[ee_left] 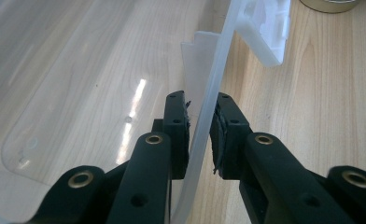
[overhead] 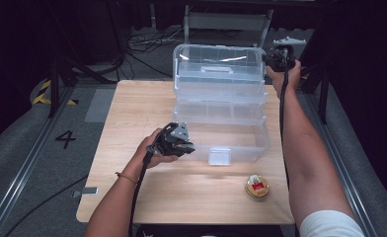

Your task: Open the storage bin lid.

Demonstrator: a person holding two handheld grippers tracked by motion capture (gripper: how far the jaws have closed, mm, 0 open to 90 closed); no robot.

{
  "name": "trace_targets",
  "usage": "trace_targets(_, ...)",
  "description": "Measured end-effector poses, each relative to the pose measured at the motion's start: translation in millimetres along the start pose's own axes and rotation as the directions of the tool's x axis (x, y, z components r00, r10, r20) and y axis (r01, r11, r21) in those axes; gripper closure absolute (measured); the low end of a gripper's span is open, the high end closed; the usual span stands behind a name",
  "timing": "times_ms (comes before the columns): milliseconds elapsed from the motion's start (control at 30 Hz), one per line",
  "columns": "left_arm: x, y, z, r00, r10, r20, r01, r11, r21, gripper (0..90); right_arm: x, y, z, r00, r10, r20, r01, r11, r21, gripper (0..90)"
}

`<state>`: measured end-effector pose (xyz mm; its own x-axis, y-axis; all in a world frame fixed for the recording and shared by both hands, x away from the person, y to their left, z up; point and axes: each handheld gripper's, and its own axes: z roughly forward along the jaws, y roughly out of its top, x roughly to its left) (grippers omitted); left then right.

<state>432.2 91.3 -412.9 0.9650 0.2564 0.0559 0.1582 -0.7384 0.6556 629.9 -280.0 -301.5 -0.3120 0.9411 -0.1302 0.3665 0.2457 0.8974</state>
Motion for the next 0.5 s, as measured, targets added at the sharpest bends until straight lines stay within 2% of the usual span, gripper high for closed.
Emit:
trace_targets(100, -0.6, 0.4, 1.4, 1.0, 0.004, 0.0, -0.004, 1.0, 0.001, 77.9, -2.6, -0.6, 2.5, 0.9998, -0.006, -0.02, 0.006, 1.0, 0.0, 85.4)
trace_targets(167, -0.9, 0.5, 2.3, 1.0, -0.001, 0.001, 0.001, 1.0, 0.0, 77.6, -4.3, -0.9, 5.5, 0.9996, 0.01, -0.026, -0.01, 1.0, 0.005, 85.4)
trace_targets(300, -0.8, 0.5, 2.2, 1.0, 0.002, 0.002, -0.002, 1.0, 0.002, 77.7, -3.8, -0.9, 11.7, 0.9997, 0.013, -0.022, -0.012, 1.0, 0.017, 85.3)
trace_targets(500, -1.3, 1.3, 2.3, 0.9999, 0.012, -0.002, -0.012, 0.9999, 0.009, 77.8, -6.4, -4.3, 17.5, 0.9987, 0.032, -0.041, -0.032, 1.0, 0.001, 85.3)
